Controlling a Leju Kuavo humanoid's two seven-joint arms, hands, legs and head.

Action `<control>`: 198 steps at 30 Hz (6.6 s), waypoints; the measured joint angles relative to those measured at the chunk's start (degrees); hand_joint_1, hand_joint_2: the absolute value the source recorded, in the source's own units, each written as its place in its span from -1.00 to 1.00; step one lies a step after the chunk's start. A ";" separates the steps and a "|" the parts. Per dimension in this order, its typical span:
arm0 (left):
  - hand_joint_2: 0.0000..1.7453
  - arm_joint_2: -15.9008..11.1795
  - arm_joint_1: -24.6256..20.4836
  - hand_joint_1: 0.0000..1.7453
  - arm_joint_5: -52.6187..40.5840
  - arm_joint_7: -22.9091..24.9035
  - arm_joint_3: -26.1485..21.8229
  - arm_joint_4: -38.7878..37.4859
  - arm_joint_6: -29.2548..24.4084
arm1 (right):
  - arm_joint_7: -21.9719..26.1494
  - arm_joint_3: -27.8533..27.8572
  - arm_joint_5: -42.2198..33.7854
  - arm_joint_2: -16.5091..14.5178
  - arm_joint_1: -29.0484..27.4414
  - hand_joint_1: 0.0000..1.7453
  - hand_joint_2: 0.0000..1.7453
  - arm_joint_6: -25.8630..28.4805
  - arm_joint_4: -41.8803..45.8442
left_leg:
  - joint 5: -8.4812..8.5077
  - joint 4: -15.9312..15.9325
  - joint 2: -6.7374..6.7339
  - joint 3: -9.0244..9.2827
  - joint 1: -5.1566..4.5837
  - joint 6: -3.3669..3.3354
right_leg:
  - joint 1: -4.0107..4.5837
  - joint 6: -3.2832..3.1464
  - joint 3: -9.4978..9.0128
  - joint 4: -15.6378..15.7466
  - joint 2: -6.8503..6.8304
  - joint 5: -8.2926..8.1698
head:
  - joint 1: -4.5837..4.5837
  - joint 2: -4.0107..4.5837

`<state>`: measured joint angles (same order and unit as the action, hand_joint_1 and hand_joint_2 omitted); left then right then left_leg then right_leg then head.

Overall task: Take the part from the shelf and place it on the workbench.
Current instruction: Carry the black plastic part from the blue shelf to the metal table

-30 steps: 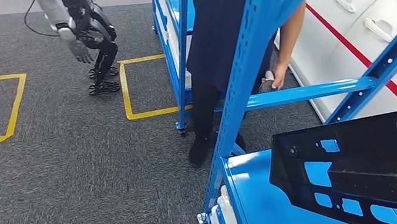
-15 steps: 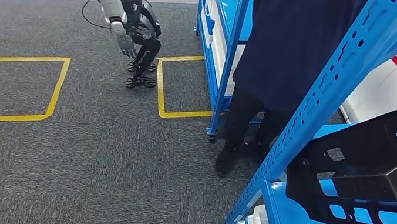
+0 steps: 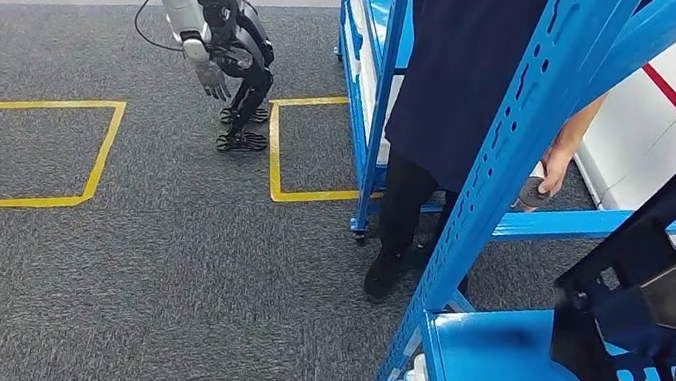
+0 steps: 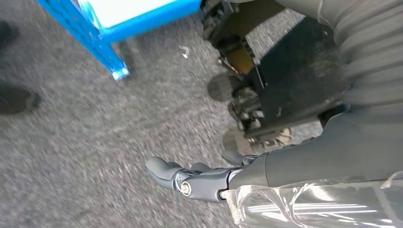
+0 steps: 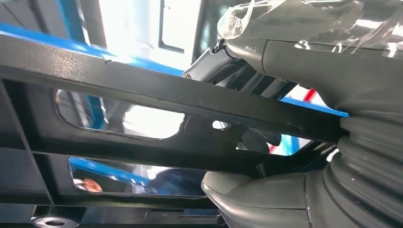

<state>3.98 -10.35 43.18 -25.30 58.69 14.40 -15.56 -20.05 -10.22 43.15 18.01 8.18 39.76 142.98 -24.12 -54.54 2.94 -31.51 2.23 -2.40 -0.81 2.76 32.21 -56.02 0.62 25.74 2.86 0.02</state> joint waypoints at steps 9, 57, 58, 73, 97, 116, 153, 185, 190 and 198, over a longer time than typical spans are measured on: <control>1.00 -0.02 -0.15 -1.00 -0.01 0.87 0.00 0.02 1.92 | 4.96 -0.41 -14.86 0.37 -0.04 1.00 1.00 0.00 -2.43 | -0.07 0.35 0.01 0.04 -0.27 2.76 | -0.18 -0.14 0.03 0.00 -0.04 0.09 | -0.02 0.00; 1.00 -0.47 -0.14 -1.00 3.25 1.22 -1.23 0.20 11.27 | 6.39 -1.10 -13.79 0.63 -0.54 1.00 1.00 0.02 -4.44 | 2.27 4.54 -0.83 2.60 1.49 2.30 | -1.82 2.62 4.22 -12.38 -0.34 7.91 | 0.20 0.02; 1.00 -0.44 -0.02 -1.00 3.26 1.24 -1.24 0.20 11.33 | 6.41 -1.10 -13.79 0.62 -0.57 1.00 1.00 0.02 -4.46 | 2.44 4.47 -0.80 2.31 1.57 2.47 | -1.96 2.94 4.17 -13.16 -0.35 7.78 | 0.21 0.01; 1.00 -0.29 0.45 -1.00 4.26 2.10 -1.79 0.22 11.95 | 6.62 -1.07 -13.47 -0.37 -0.17 1.00 1.00 0.02 -4.68 | -7.84 -16.53 -2.17 -6.80 1.74 4.36 | -0.89 -1.17 -1.45 1.69 -0.62 -0.76 | 0.46 0.02; 1.00 -0.48 0.51 -1.00 4.61 2.31 -2.91 0.22 12.80 | 6.63 -1.08 -15.10 -0.28 0.18 1.00 1.00 0.04 -4.94 | 2.33 -0.06 -2.34 -2.06 -0.07 2.08 | -1.30 1.44 -6.29 1.65 -0.26 3.84 | 0.33 0.02; 1.00 -0.55 0.62 -1.00 4.34 1.89 -2.93 0.22 11.90 | 3.19 -0.80 -10.26 0.46 -0.47 1.00 1.00 0.02 -5.02 | 5.08 4.65 -1.72 -0.03 0.33 0.99 | -1.31 1.56 -0.62 -9.30 -0.59 9.79 | 0.09 0.02; 1.00 0.68 -0.46 -1.00 3.02 1.95 -2.90 0.44 9.55 | -3.15 1.65 -7.96 4.08 0.83 1.00 1.00 0.04 -5.00 | 0.93 -0.56 0.13 -0.69 -1.54 0.68 | -1.43 2.19 -0.73 -2.52 0.00 1.95 | 0.13 0.02; 1.00 0.56 -0.64 -1.00 4.17 4.14 -2.99 0.46 14.09 | -2.58 1.39 -8.28 4.41 2.01 1.00 1.00 0.03 -5.27 | 3.75 -1.33 -2.50 -3.96 -0.52 2.14 | -2.28 2.81 -4.96 -1.05 0.88 4.31 | 0.08 0.01; 1.00 0.58 -0.33 -1.00 3.53 5.24 -2.95 0.46 15.63 | -8.49 1.57 -10.63 5.94 7.89 1.00 1.00 0.02 -5.33 | 1.13 -4.48 -1.88 -5.75 -0.06 3.49 | -1.86 -0.53 -3.85 -0.30 -0.13 2.64 | 0.32 0.02; 1.00 0.53 -0.61 -1.00 3.07 5.32 -2.91 0.46 16.86 | -16.74 2.65 -9.03 9.82 14.73 1.00 1.00 0.02 -5.28 | -1.76 -8.37 -2.84 -2.78 0.56 4.16 | -1.84 0.14 -1.68 -0.55 -1.60 1.55 | 0.37 0.02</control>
<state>4.51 -10.96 46.25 -19.98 55.78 14.86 1.29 -36.79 -7.57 34.12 27.82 22.91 39.78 137.70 -25.88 -62.91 0.10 -34.29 2.79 1.75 -2.65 2.90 30.53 -56.57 -0.98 27.29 3.22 0.04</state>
